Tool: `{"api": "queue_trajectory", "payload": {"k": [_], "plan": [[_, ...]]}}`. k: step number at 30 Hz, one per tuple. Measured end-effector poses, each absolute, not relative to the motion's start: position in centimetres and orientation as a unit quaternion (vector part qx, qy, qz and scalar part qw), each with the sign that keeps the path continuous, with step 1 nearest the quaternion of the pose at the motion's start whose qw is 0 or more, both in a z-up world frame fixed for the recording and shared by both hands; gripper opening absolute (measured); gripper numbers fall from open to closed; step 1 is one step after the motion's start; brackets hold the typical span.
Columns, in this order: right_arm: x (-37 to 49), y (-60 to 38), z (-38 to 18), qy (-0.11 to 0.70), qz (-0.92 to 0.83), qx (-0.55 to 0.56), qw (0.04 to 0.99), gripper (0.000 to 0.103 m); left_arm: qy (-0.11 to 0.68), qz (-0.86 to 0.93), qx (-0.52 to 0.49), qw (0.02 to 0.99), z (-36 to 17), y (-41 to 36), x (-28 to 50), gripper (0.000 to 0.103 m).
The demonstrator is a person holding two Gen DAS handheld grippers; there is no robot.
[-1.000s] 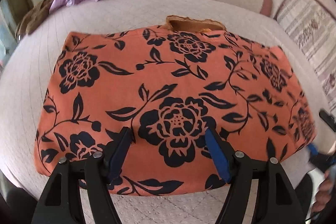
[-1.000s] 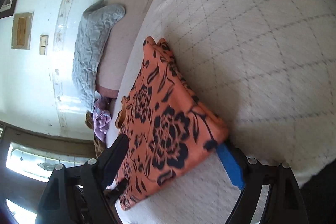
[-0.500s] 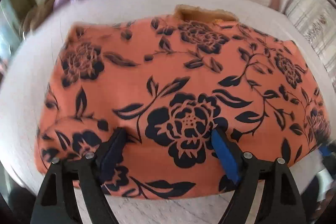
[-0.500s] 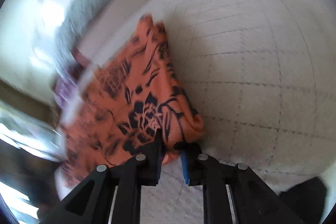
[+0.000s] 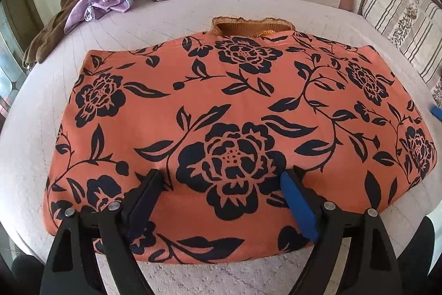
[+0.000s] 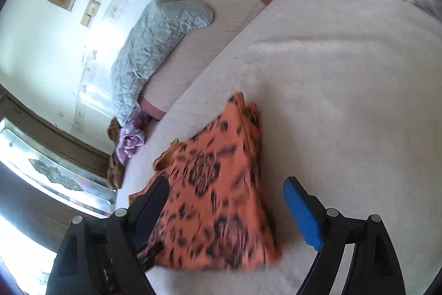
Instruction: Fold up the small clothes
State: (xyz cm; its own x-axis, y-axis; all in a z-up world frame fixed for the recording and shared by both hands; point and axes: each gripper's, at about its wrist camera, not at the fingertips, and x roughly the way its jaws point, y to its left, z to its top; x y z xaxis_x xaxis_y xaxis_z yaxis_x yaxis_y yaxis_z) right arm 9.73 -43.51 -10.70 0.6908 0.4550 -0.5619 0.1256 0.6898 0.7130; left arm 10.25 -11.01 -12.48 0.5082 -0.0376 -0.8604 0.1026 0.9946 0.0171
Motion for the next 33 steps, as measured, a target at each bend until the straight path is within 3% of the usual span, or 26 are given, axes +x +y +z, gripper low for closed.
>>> {"api": "queue_trajectory", "payload": {"k": [7, 8, 9, 13, 16, 17, 19, 20, 24, 27, 30, 33], "plan": [[21.7, -42.3, -15.0, 0.481, 0.101, 0.357, 0.794, 0.083, 0.486, -0.044, 0.039, 0.872, -12.7, -11.2, 9.9, 0.091], [22.7, -41.8, -15.8, 0.495, 0.097, 0.354, 0.788, 0.059, 0.485, -0.045, 0.039, 0.872, -12.5, -11.2, 9.7, 0.091], [23.4, -41.0, -16.0, 0.499, 0.109, 0.345, 0.787, 0.015, 0.485, -0.047, 0.039, 0.872, -12.5, -11.2, 9.8, 0.091], [23.0, -38.1, -12.1, 0.465, 0.098, 0.262, 0.840, 0.015, 0.478, -0.059, 0.044, 0.875, -12.7, -11.1, 9.6, 0.093], [24.0, -39.6, -16.3, 0.523, 0.049, 0.275, 0.805, 0.017, 0.477, -0.061, 0.050, 0.875, -12.9, -11.2, 9.7, 0.094], [23.7, -40.3, -16.6, 0.511, 0.050, 0.300, 0.804, 0.020, 0.479, -0.063, 0.047, 0.874, -12.8, -11.0, 9.8, 0.094], [22.7, -40.7, -15.2, 0.499, 0.033, 0.313, 0.808, 0.039, 0.480, -0.066, 0.045, 0.873, -12.8, -10.9, 9.8, 0.095], [22.3, -40.6, -14.4, 0.499, 0.022, 0.301, 0.812, 0.055, 0.480, -0.067, 0.049, 0.873, -12.7, -11.0, 9.8, 0.095], [18.4, -38.4, -8.7, 0.443, 0.037, 0.273, 0.853, 0.058, 0.488, -0.072, 0.036, 0.869, -12.3, -10.6, 10.1, 0.095], [14.8, -35.2, -6.6, 0.418, 0.111, 0.271, 0.860, 0.076, 0.484, -0.085, -0.016, 0.871, -10.4, -8.9, 9.8, 0.093], [11.9, -31.5, -8.3, 0.440, 0.153, 0.231, 0.854, 0.078, 0.431, -0.055, -0.094, 0.896, -7.1, -3.9, 7.6, 0.093], [10.0, -31.5, -13.5, 0.502, 0.128, 0.243, 0.820, 0.078, 0.416, 0.011, -0.139, 0.898, -6.7, 1.6, 6.4, 0.093]]}}
